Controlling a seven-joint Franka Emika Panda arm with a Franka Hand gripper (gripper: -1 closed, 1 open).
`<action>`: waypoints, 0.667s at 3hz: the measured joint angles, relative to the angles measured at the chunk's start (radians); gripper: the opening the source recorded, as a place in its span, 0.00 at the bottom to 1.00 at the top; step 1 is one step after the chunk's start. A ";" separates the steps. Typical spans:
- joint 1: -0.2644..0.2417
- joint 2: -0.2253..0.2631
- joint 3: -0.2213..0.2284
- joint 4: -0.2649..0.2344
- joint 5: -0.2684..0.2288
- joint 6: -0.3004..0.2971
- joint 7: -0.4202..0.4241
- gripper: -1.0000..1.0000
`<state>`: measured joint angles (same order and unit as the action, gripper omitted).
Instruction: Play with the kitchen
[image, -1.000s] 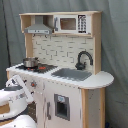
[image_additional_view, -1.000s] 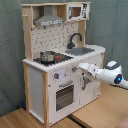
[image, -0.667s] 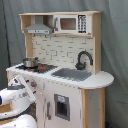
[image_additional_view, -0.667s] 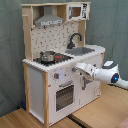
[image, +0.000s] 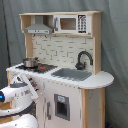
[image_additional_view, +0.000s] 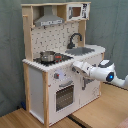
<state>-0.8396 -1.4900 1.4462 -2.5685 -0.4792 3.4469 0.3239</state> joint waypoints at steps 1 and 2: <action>0.000 0.000 0.000 0.000 0.000 0.000 0.000 0.00; -0.002 -0.008 -0.001 0.010 -0.001 -0.011 -0.108 0.00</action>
<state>-0.8418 -1.4977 1.4447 -2.5580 -0.4799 3.4363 0.2158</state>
